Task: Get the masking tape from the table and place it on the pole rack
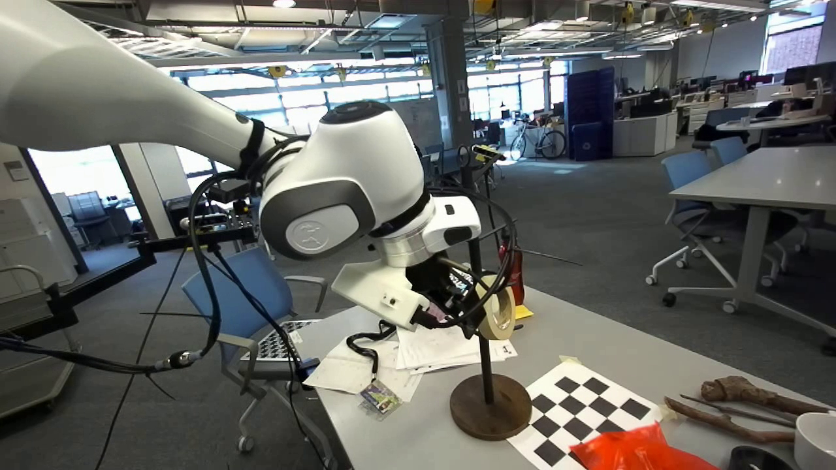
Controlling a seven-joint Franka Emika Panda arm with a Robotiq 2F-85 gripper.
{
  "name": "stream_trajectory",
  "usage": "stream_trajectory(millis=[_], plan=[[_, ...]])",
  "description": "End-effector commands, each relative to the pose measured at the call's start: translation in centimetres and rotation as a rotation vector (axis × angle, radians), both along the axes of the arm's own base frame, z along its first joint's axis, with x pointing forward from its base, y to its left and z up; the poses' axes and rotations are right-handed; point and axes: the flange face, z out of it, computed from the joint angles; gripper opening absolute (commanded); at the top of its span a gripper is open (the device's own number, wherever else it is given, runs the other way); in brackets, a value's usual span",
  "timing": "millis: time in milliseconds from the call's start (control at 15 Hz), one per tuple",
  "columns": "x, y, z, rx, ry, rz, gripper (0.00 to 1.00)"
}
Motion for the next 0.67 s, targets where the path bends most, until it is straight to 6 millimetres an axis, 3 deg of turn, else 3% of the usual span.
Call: stream_trajectory(millis=[0,600], plan=[[-2.0,0.2,1.2,0.009,0.011,0.020,1.00],[-5.0,2.4,1.8,0.009,-0.018,0.071,1.00]])
